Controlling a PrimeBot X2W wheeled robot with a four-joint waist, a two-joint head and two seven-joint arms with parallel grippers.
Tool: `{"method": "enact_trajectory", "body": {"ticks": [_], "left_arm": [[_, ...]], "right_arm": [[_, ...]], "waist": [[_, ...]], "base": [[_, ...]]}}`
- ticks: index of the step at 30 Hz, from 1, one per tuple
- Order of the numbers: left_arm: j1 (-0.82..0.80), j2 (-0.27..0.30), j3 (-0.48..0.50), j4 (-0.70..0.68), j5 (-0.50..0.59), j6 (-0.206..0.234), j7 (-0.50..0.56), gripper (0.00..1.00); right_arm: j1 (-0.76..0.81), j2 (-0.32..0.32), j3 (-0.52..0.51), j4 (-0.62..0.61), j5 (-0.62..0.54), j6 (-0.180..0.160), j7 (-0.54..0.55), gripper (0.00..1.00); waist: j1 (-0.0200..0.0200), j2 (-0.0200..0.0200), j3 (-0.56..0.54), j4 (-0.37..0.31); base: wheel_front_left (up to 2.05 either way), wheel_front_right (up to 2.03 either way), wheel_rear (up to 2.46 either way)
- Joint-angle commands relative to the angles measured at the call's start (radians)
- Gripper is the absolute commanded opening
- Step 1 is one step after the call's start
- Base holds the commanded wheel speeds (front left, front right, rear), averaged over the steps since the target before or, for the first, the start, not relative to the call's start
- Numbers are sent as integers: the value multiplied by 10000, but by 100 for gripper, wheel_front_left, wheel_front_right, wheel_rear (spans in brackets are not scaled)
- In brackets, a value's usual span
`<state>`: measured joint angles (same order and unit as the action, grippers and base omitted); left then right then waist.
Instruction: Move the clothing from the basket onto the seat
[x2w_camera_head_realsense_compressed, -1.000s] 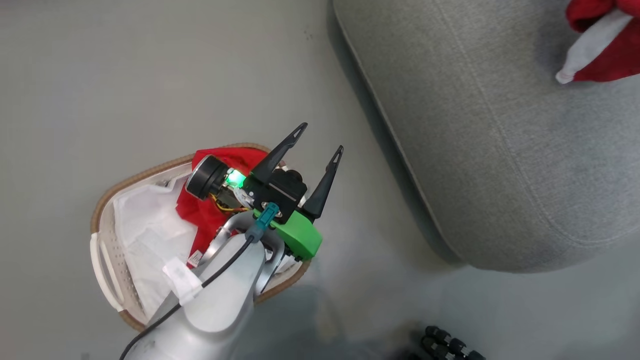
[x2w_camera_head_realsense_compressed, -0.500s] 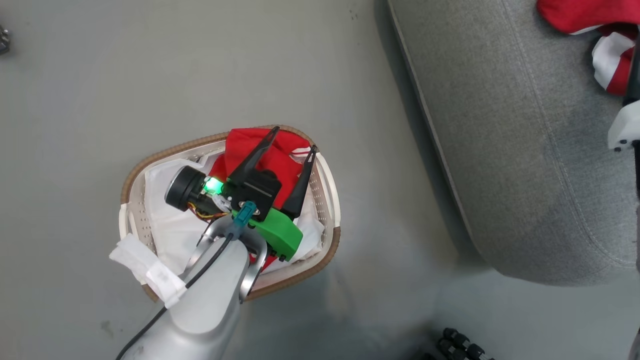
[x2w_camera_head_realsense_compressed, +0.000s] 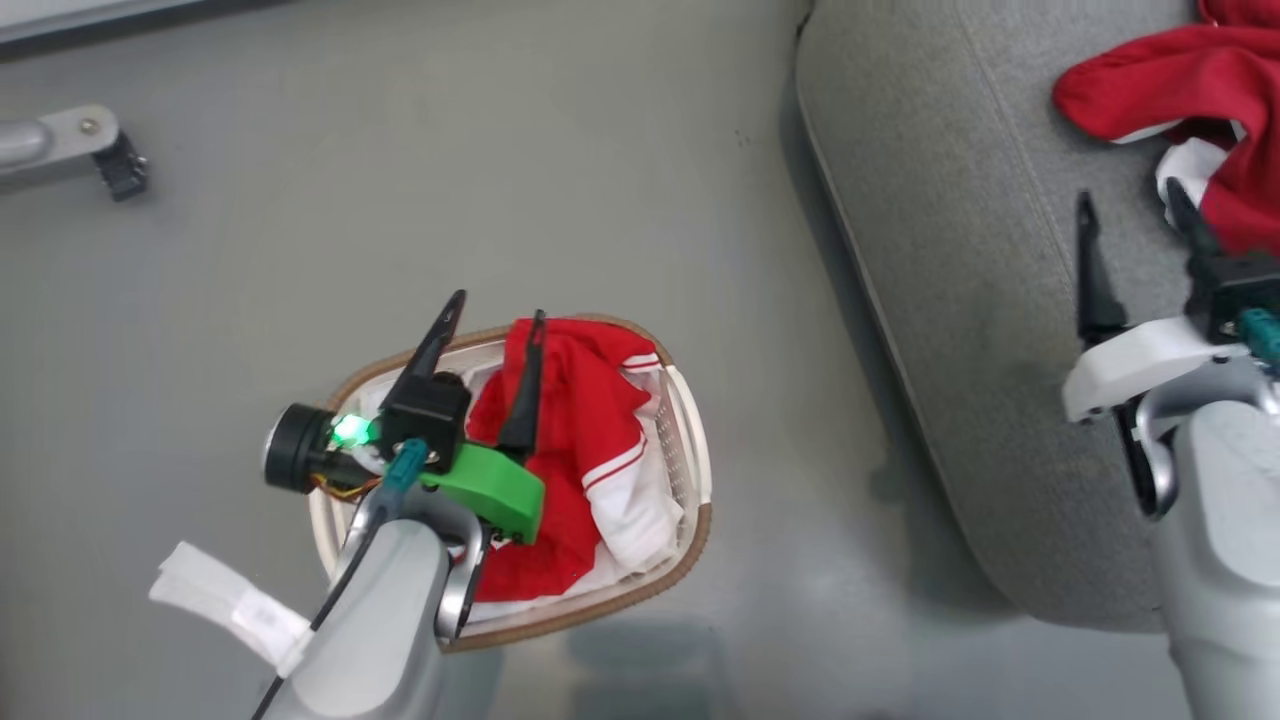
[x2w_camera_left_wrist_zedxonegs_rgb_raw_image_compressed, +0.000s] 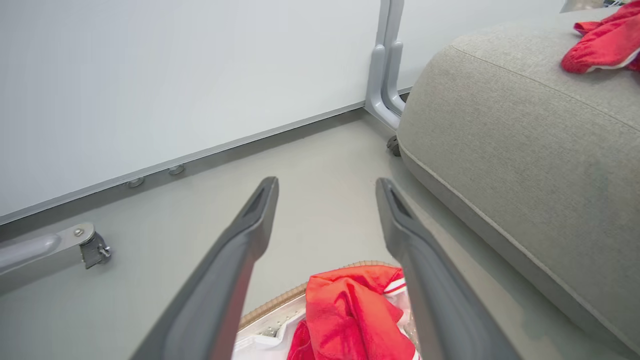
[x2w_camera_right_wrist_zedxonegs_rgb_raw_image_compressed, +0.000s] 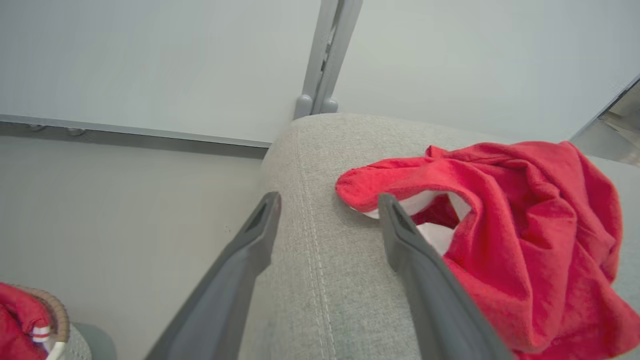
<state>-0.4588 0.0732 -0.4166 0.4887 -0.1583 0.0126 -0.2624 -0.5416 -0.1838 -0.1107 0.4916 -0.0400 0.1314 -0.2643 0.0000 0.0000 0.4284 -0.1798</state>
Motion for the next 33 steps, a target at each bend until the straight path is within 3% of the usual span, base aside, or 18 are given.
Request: {"method": "enact_trajectory", "body": {"ticks": [1,8,12,23,33], "left_arm": [[303,34,224,-88,23,137,-36,100],[1022,23,1230,-570,182,336,-37,100],[1591,-29,1779,-891,167,142,-36,100],[3118,-100,2868,-1489,573,-3,-37,100],[4422,-199,3239,-1573,508,-251,-36,100]], "right_arm": [[179,71,175,-128,156,-14,-2,100],[539,509,1006,-621,634,-14,-2,100],[775,767,1236,-824,841,-14,-3,100],[2073,1169,1634,-1036,1056,-14,-2,100],[3281,1282,1289,-873,1175,-14,-2,100]], "waist": [[0,0,-519,531],[0,0,-1141,1236],[0,0,-1571,1440],[0,0,-2581,1555],[0,0,-3330,1490]], "base": [[0,0,0],[0,0,0],[0,0,0],[0,0,0],[0,0,0]]}}
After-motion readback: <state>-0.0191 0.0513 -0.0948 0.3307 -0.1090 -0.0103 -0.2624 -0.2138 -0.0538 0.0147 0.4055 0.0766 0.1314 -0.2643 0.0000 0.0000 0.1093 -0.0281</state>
